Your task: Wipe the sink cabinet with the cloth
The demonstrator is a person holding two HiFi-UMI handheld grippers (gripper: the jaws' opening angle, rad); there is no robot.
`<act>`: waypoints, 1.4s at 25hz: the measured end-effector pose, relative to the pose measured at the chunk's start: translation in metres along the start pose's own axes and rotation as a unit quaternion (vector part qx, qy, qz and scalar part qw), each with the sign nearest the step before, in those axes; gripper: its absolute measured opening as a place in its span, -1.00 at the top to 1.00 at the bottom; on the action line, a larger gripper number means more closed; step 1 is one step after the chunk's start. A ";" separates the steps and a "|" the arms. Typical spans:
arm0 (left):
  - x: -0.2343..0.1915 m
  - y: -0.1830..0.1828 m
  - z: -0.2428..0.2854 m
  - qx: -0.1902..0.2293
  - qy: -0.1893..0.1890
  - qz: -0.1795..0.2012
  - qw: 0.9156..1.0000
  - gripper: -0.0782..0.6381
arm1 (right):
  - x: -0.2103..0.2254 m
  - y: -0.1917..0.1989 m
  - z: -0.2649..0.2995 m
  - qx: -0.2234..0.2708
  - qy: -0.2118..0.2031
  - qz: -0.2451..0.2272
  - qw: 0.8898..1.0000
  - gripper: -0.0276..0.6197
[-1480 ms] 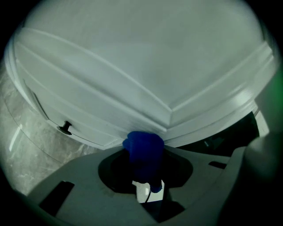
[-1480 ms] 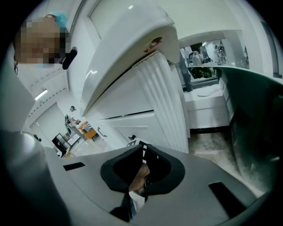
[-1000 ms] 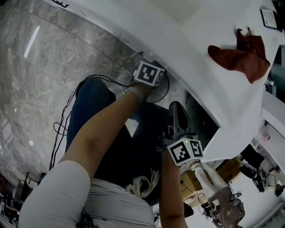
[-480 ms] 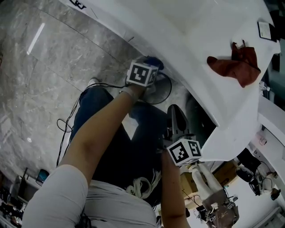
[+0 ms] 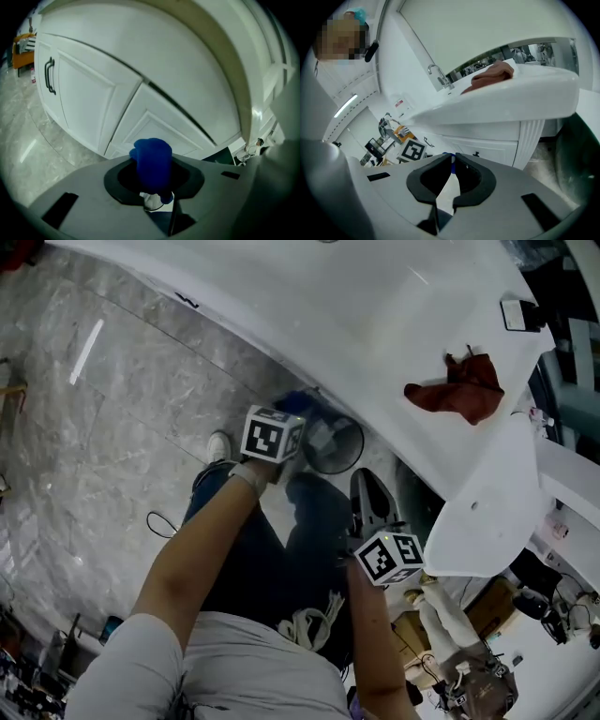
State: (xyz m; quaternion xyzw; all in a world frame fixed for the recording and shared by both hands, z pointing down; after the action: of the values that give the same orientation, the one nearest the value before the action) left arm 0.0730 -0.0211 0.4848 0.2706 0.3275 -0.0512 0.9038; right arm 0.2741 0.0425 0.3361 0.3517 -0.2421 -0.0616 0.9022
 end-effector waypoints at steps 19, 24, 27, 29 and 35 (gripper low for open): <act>0.123 -0.114 -0.252 0.093 0.076 0.220 0.968 0.47 | -0.122 -0.102 -0.074 0.100 -0.020 -0.080 0.992 0.80; 0.148 -0.124 -0.290 0.103 0.085 0.253 0.958 0.47 | -0.135 -0.121 -0.103 0.143 -0.022 -0.082 0.986 0.80; 0.164 -0.128 -0.303 0.114 0.082 0.280 0.950 0.47 | -0.138 -0.135 -0.119 0.162 -0.033 -0.092 0.982 0.80; 0.174 -0.129 -0.308 0.117 0.080 0.292 0.946 0.47 | -0.139 -0.143 -0.129 0.170 -0.041 -0.096 0.980 0.80; 0.218 -0.140 -0.326 0.152 0.091 0.282 0.943 0.47 | -0.137 -0.168 -0.160 0.191 -0.061 -0.112 0.973 0.80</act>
State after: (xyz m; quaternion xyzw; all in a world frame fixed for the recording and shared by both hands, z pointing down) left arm 0.0213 0.0491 0.0781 0.4895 0.3069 0.1817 0.7957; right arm 0.2409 0.0525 0.0686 0.5377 -0.2631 -0.1362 0.7894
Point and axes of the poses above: the fingertips, and each gripper's own axes: z forward along the fingers, x to its right, y out of its underside, the point moved 8 cm from there along -z, backward along the fingers, and after that the axes turned 4 degrees about y, right-handed, at the moved point
